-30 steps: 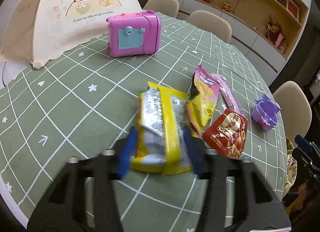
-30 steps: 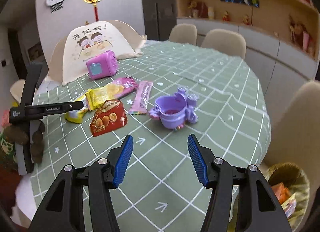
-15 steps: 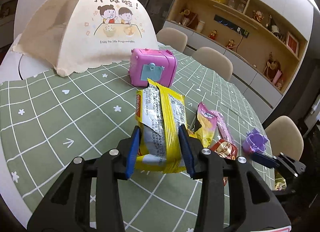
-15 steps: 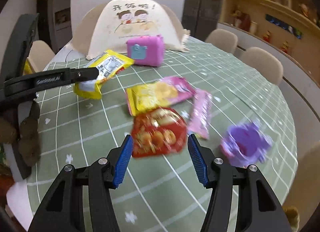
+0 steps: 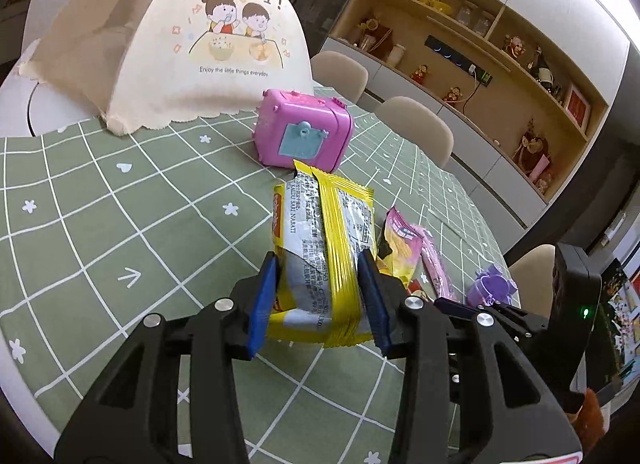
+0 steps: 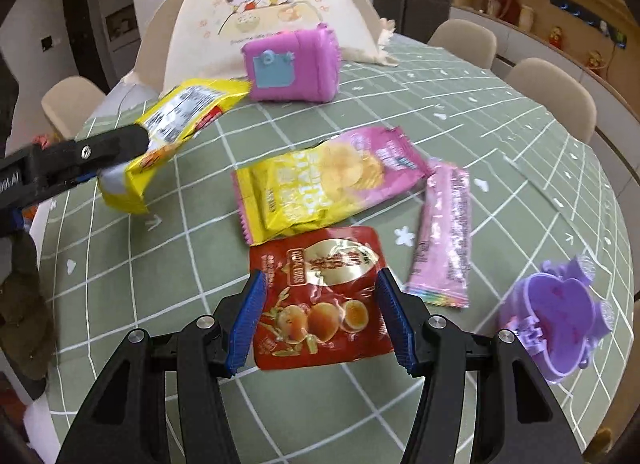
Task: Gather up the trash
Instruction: 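Hold the yellow bag in the left gripper while the right grasps the red snack tube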
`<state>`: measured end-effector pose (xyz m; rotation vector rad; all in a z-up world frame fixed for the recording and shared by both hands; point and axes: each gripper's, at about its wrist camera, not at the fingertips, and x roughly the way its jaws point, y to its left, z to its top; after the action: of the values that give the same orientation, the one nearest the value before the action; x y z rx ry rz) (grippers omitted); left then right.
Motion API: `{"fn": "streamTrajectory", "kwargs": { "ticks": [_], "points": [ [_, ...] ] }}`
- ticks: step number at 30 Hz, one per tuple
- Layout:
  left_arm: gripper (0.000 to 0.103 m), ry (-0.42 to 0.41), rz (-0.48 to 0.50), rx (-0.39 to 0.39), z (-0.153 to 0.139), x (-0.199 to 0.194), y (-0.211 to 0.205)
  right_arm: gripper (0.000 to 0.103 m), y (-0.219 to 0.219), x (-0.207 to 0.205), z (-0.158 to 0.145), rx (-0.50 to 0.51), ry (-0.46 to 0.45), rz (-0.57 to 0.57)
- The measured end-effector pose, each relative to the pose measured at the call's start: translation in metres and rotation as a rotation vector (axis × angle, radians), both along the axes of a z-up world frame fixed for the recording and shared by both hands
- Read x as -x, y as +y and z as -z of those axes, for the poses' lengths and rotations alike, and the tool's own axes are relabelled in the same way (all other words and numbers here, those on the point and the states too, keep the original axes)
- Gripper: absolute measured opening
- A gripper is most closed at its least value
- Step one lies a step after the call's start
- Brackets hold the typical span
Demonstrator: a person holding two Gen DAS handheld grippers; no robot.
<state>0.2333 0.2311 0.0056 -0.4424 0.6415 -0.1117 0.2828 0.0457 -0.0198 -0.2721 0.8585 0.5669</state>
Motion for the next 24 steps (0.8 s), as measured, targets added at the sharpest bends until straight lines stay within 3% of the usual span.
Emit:
{"fn": "streamTrajectory", "kwargs": {
  "ticks": [4,9,13,19,24],
  "points": [
    [0.038,-0.007,0.004,-0.002,-0.001,0.001,-0.001,0.055,-0.005,-0.007,0.0,-0.042,0.044,-0.012],
    [0.038,-0.004,0.0,0.006,0.0,-0.001,0.001,0.06,-0.002,0.0,-0.005,0.001,0.042,-0.055],
    [0.039,0.002,0.001,0.009,0.001,-0.001,0.001,0.06,-0.01,0.01,-0.021,-0.051,-0.057,-0.046],
    [0.039,0.005,0.0,0.009,0.002,-0.002,0.002,0.06,-0.009,-0.003,-0.001,-0.013,0.012,-0.02],
    [0.039,0.012,0.002,0.006,0.003,-0.003,0.001,0.06,-0.012,-0.004,0.0,-0.058,0.049,-0.03]
  ]
}}
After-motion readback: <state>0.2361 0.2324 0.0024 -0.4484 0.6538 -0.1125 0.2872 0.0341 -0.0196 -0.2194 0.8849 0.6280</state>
